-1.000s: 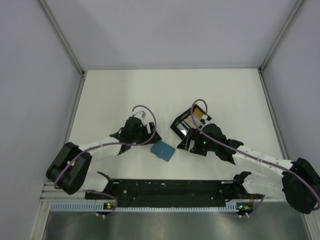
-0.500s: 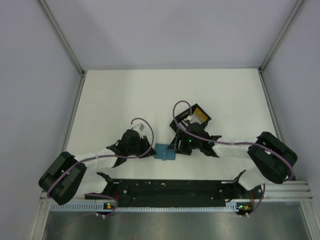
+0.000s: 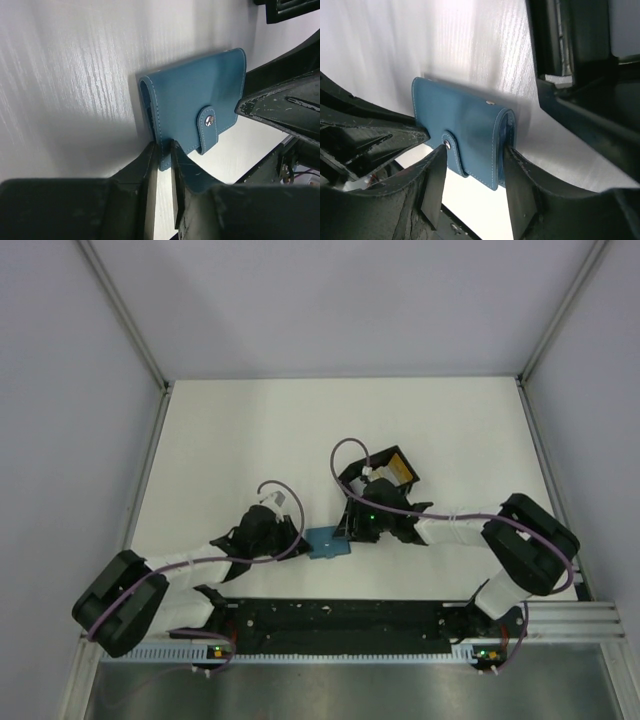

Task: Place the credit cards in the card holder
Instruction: Open the card holder at the center of the board.

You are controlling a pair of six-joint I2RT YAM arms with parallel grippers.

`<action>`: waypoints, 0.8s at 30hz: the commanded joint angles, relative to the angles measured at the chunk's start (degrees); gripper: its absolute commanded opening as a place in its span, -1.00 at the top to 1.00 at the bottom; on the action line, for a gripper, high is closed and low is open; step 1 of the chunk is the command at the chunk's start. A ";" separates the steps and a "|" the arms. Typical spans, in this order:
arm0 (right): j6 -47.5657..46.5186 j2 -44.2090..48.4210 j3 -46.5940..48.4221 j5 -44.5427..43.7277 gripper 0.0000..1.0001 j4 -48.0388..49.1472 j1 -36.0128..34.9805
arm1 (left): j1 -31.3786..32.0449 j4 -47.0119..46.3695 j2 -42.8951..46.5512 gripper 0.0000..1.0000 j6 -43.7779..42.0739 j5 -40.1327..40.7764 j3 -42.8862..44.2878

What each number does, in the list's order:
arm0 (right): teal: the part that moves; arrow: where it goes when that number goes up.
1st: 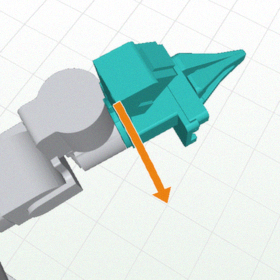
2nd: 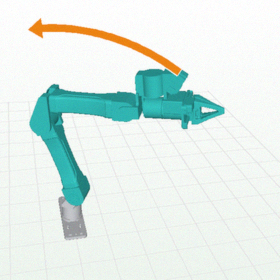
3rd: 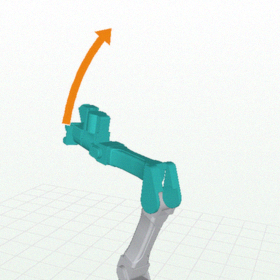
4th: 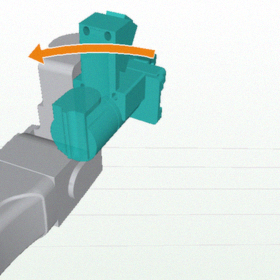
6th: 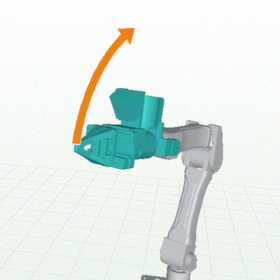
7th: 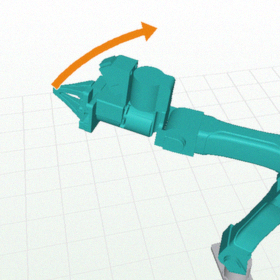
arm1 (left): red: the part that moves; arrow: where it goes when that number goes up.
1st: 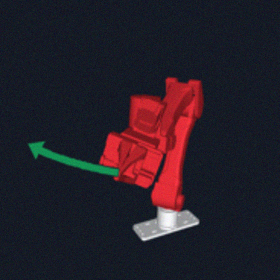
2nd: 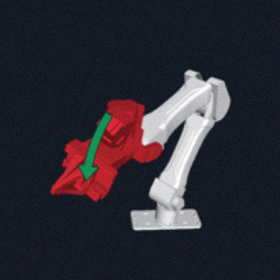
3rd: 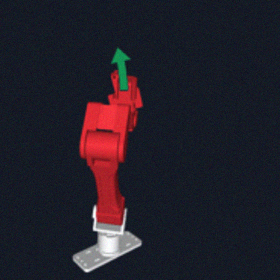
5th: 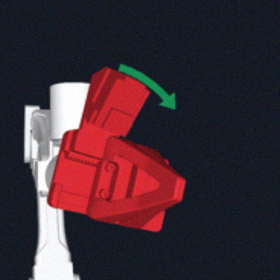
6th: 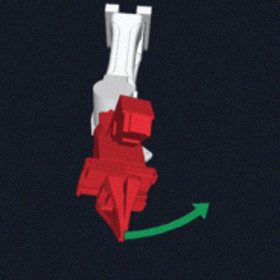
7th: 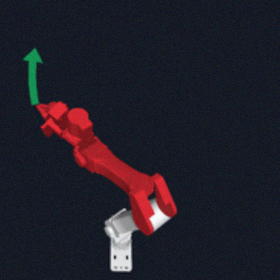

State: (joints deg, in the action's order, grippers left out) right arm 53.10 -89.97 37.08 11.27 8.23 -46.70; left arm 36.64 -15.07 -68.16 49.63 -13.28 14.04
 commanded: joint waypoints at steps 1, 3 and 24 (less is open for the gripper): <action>-8.35 1.37 4.31 -2.03 0.01 -5.49 -0.94 | 0.62 0.29 -0.40 0.59 1.17 -0.09 -0.95; -11.43 4.44 5.10 -4.75 -0.07 -7.87 -0.85 | 0.62 3.45 1.27 0.26 1.35 2.28 -1.56; -2.04 2.53 -5.18 11.93 0.05 17.43 -1.03 | 0.45 4.79 -2.76 -0.44 -5.59 6.60 6.35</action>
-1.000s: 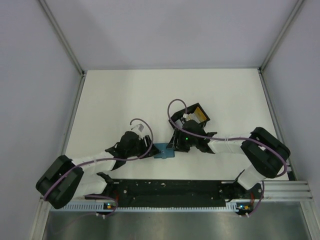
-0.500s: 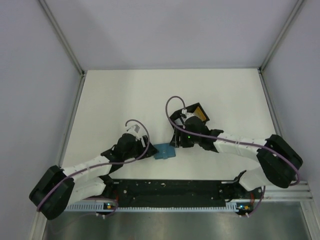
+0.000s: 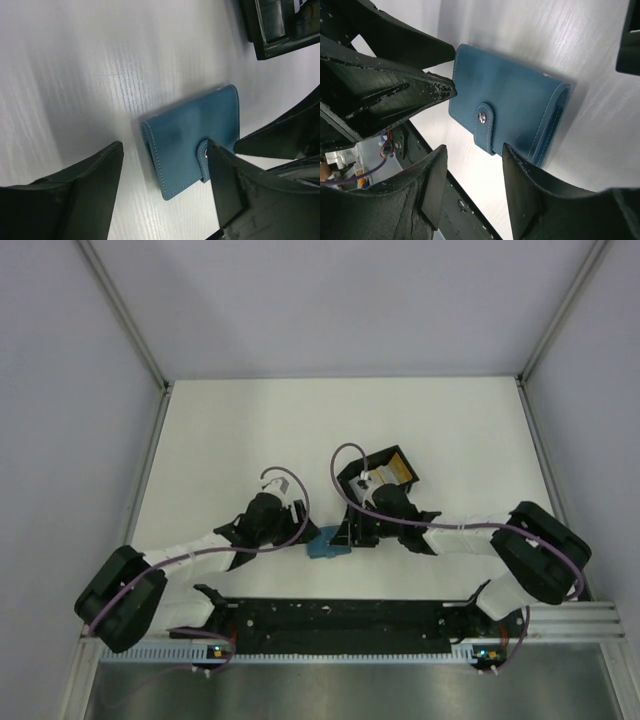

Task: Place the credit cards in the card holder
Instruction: Open the card holder at the center of the board.

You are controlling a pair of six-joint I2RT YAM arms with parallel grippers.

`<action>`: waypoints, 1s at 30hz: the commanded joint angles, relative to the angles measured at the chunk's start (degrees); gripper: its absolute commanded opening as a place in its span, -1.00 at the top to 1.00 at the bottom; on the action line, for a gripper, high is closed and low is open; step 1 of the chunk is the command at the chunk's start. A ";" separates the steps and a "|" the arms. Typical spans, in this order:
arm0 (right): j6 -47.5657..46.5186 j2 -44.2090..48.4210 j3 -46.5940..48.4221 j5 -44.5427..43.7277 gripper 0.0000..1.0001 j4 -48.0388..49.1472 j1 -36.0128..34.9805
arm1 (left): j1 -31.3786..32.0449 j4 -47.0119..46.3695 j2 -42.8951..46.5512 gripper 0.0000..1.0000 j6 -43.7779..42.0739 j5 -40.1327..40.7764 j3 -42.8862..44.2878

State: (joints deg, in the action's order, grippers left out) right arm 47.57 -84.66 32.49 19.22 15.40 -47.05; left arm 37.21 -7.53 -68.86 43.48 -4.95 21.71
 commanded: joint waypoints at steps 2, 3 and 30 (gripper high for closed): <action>4.28 -4.63 -0.93 5.29 0.05 13.33 -0.76 | -0.12 -2.93 -3.29 -0.23 0.73 -2.25 -1.41; 4.89 -5.42 -1.20 5.56 0.05 14.65 -0.77 | -0.03 -2.93 -3.91 -0.17 0.64 -2.52 -1.33; 9.99 -6.82 -1.03 0.20 0.09 5.35 -2.26 | 1.63 -8.11 -6.90 1.00 10.21 0.46 -7.56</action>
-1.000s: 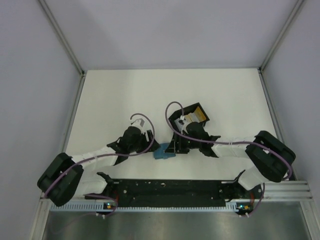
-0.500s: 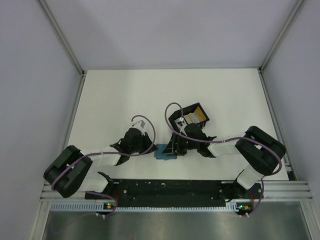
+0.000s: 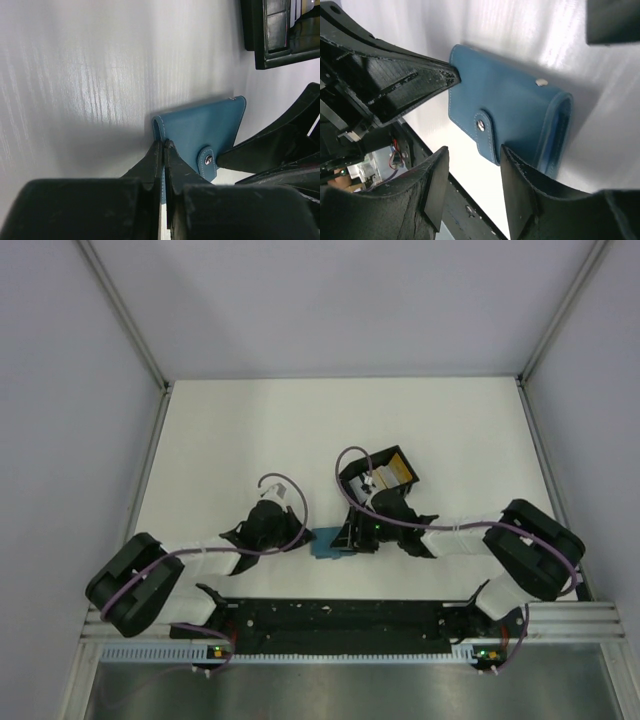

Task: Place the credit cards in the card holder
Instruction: Open the card holder at the center of the board.

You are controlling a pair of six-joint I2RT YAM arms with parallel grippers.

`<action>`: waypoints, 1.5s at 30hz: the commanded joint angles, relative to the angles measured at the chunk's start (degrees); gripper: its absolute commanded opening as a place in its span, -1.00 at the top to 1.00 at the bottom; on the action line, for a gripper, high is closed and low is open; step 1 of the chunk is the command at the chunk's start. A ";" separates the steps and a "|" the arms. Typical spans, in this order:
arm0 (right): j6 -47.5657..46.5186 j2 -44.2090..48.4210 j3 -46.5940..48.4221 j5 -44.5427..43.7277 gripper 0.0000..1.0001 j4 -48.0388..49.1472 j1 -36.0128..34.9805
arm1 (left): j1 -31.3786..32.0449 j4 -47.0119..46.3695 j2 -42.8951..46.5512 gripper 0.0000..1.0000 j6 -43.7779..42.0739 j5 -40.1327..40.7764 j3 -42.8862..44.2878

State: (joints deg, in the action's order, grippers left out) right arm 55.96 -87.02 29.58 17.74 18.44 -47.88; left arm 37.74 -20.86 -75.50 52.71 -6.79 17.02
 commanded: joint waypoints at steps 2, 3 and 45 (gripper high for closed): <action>1.78 -5.43 2.41 1.60 0.09 3.00 -2.57 | 1.72 4.52 -0.08 1.00 2.13 2.83 -3.30; 1.95 -5.79 2.50 1.95 0.13 3.79 -3.09 | 1.99 4.17 0.09 1.00 2.83 3.27 -3.65; -38.20 -5.61 1.88 10.65 1.00 11.89 -6.96 | 3.48 11.72 -0.26 1.00 10.22 13.82 0.38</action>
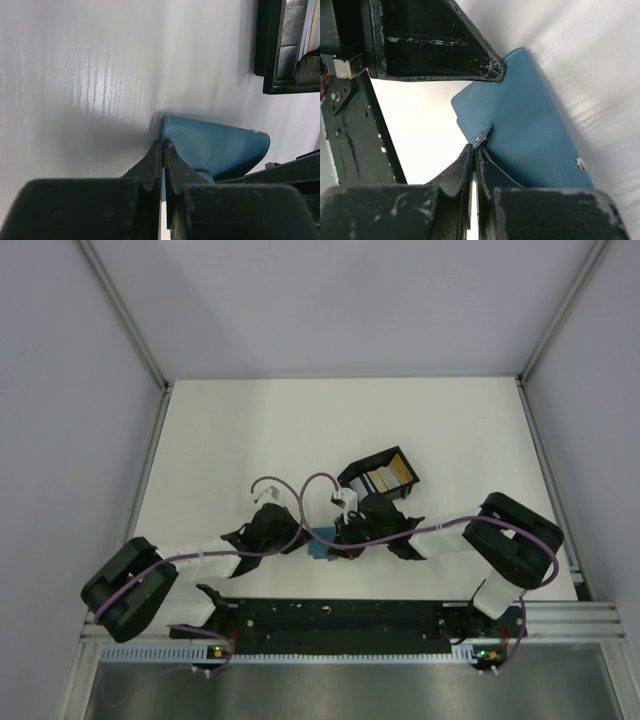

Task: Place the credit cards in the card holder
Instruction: Open the card holder at the center of the board.

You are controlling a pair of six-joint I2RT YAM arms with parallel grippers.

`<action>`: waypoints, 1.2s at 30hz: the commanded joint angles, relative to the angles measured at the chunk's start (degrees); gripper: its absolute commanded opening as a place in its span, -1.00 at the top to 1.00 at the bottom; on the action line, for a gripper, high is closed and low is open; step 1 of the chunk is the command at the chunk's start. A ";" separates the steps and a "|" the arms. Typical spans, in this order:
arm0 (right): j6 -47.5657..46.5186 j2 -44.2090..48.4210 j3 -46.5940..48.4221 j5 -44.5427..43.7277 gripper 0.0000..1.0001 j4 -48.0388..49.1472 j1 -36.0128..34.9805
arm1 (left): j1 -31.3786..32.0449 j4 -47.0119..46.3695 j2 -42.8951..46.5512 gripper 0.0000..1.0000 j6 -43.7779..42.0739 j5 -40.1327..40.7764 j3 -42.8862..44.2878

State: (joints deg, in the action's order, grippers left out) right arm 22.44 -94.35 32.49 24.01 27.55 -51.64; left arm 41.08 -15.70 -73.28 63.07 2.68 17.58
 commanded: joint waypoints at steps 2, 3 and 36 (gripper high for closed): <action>-6.43 1.88 -0.94 4.73 1.00 2.95 -3.82 | 0.14 6.83 -2.66 1.00 -0.14 4.53 0.08; -7.05 2.06 -1.11 4.73 1.00 3.30 -4.26 | 0.23 6.91 -2.75 1.00 -0.14 4.70 0.08; 20.80 28.17 -9.65 -19.27 -0.04 -21.49 1.36 | -0.03 13.24 9.30 -0.67 -18.06 7.61 7.19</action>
State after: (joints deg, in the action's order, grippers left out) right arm 32.03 -65.87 22.11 6.83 8.88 -52.14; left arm 41.34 -2.72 -61.43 52.77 8.71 19.09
